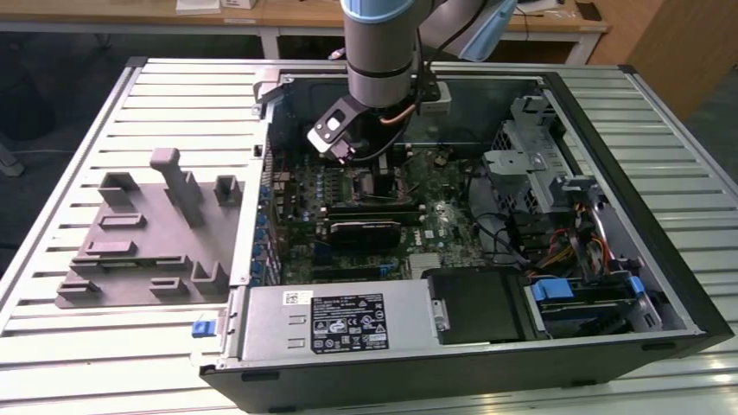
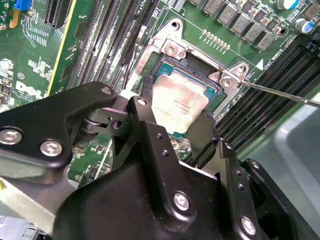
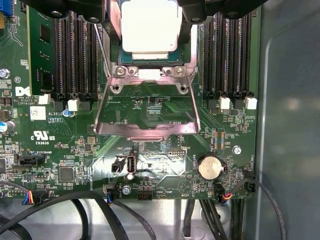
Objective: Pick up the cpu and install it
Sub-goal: 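Place the cpu into insertion slot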
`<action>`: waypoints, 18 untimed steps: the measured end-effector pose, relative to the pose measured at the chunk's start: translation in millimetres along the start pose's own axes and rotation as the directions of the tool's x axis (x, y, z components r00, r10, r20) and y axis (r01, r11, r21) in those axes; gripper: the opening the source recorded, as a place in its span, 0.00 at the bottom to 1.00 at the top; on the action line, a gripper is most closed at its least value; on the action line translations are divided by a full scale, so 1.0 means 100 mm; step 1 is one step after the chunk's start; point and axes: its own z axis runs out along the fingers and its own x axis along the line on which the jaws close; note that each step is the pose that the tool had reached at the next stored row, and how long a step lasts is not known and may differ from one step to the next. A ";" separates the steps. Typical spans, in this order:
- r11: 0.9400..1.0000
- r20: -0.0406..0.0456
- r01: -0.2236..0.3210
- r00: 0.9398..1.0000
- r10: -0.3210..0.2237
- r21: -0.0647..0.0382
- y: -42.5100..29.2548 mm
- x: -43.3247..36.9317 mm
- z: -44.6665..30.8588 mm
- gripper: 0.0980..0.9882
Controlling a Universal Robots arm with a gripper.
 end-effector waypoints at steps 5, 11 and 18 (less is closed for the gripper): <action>1.000 0.000 -0.005 1.000 0.005 0.000 -0.003 0.000 0.001 0.48; 1.000 0.001 -0.015 1.000 0.015 0.000 -0.003 0.000 0.008 0.48; 1.000 0.001 -0.016 1.000 0.016 -0.001 -0.003 0.001 0.010 0.50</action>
